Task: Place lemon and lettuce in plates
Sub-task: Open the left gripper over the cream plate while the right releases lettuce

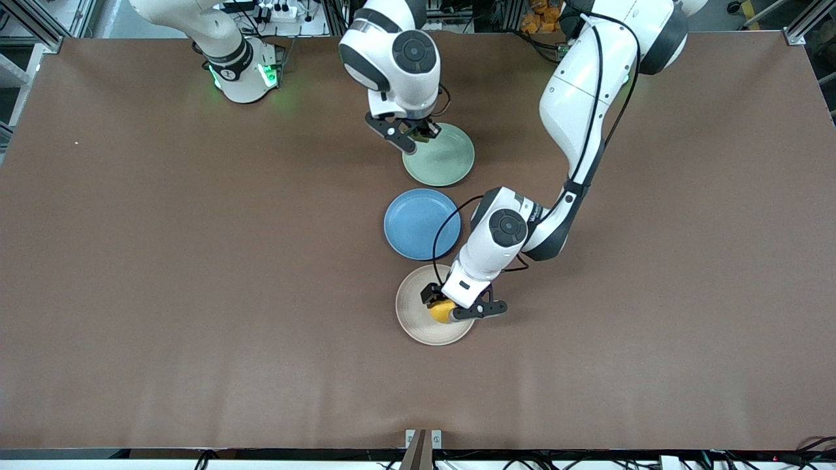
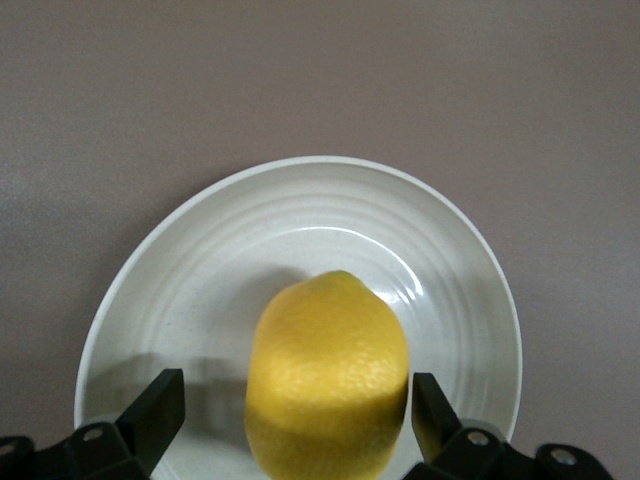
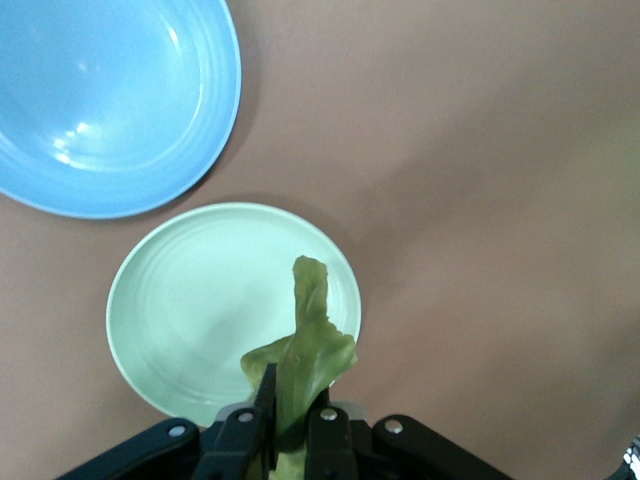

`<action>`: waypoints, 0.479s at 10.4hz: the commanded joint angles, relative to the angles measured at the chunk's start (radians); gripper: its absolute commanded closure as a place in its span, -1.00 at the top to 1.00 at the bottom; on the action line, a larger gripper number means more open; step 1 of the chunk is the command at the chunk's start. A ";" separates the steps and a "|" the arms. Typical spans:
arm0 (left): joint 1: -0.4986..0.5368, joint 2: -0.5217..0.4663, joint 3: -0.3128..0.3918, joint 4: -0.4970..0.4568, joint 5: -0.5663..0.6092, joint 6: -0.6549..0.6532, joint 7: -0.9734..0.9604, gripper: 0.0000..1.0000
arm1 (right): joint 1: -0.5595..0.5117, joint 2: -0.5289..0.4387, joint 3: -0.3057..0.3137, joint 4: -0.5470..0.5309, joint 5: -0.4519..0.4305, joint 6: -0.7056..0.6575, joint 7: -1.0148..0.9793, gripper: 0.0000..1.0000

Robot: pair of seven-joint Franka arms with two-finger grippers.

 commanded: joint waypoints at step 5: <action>0.003 -0.060 0.012 0.012 -0.026 -0.157 -0.014 1.00 | 0.094 0.144 -0.004 0.048 -0.222 0.050 0.229 1.00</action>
